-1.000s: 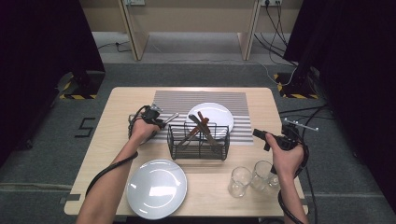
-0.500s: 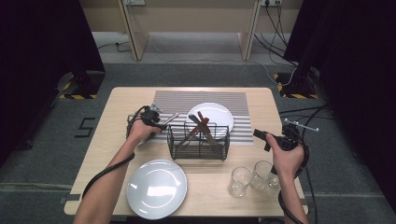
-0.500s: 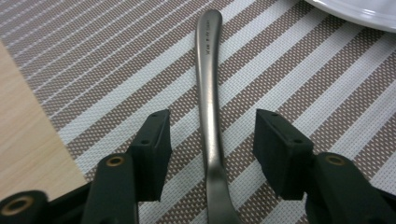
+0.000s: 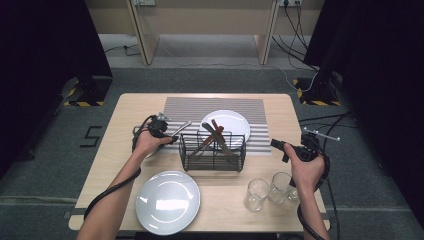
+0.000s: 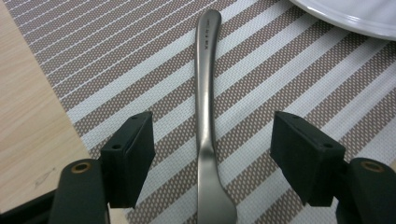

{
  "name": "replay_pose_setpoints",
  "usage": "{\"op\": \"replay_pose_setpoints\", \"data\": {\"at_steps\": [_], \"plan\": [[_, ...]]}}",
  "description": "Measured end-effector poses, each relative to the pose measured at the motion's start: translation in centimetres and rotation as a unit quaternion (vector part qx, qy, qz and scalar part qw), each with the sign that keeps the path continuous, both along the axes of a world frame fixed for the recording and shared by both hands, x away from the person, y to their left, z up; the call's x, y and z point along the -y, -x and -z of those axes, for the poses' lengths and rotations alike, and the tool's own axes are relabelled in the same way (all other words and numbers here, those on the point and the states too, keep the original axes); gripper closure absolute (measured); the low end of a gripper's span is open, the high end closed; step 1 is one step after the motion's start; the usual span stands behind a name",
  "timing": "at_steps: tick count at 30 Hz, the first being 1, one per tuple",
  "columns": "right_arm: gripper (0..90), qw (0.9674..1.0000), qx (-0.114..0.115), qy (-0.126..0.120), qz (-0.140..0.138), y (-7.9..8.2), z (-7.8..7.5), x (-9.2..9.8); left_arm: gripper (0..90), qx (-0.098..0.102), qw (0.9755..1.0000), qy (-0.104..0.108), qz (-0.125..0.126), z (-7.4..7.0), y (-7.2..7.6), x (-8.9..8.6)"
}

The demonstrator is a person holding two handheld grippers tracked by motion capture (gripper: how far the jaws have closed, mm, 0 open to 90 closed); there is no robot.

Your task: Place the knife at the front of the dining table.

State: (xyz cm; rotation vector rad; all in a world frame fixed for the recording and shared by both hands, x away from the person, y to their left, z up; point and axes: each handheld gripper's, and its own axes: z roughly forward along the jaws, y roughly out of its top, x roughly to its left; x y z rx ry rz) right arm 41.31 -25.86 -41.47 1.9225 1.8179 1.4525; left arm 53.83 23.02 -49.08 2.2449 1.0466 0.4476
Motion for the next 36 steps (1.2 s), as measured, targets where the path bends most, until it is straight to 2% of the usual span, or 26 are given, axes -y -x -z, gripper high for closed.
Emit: {"op": "replay_pose_setpoints", "data": {"at_steps": [2,3,7,12,19,23,30,31,33,36], "plan": [[47.6,1.0000,-0.001,0.000,0.000,0.0,0.0,0.0,29.8,0.000,1.0000,-0.003,0.002,-0.2,0.3,-0.3],[47.5,1.0000,-0.001,-0.001,0.000,0.0,0.0,0.0,29.9,0.012,0.9998,-0.008,0.014,-0.4,0.3,-0.6],[47.5,1.0000,0.001,0.000,0.002,0.0,0.0,0.1,31.3,0.009,0.9998,-0.017,0.001,-1.1,1.5,-1.3],[47.5,1.0000,-0.002,-0.001,0.001,0.0,0.0,0.0,33.1,0.010,0.9997,-0.022,0.003,-1.7,3.2,-2.6],[47.4,1.0000,-0.001,-0.001,0.002,0.1,-0.1,0.0,37.7,-0.015,0.9994,-0.027,-0.013,-0.6,5.7,-4.1],[47.4,1.0000,0.000,0.001,0.003,0.1,-0.1,0.0,42.7,-0.029,0.9991,-0.019,-0.024,0.2,6.8,-5.2],[47.3,1.0000,0.000,0.000,0.000,0.1,-0.1,-0.1,46.9,-0.048,0.9983,-0.012,-0.031,0.8,7.4,-6.3],[47.3,1.0000,-0.001,-0.001,0.001,0.1,-0.1,0.0,48.5,-0.050,0.9982,-0.012,-0.030,0.8,7.4,-6.3],[47.2,1.0000,0.000,0.000,0.002,0.2,-0.2,0.0,52.1,-0.055,0.9980,0.002,-0.030,0.9,7.3,-6.5],[47.2,1.0000,0.003,-0.001,0.003,0.2,-0.3,0.1,56.6,-0.062,0.9977,0.000,-0.026,0.7,7.1,-6.8]]}}
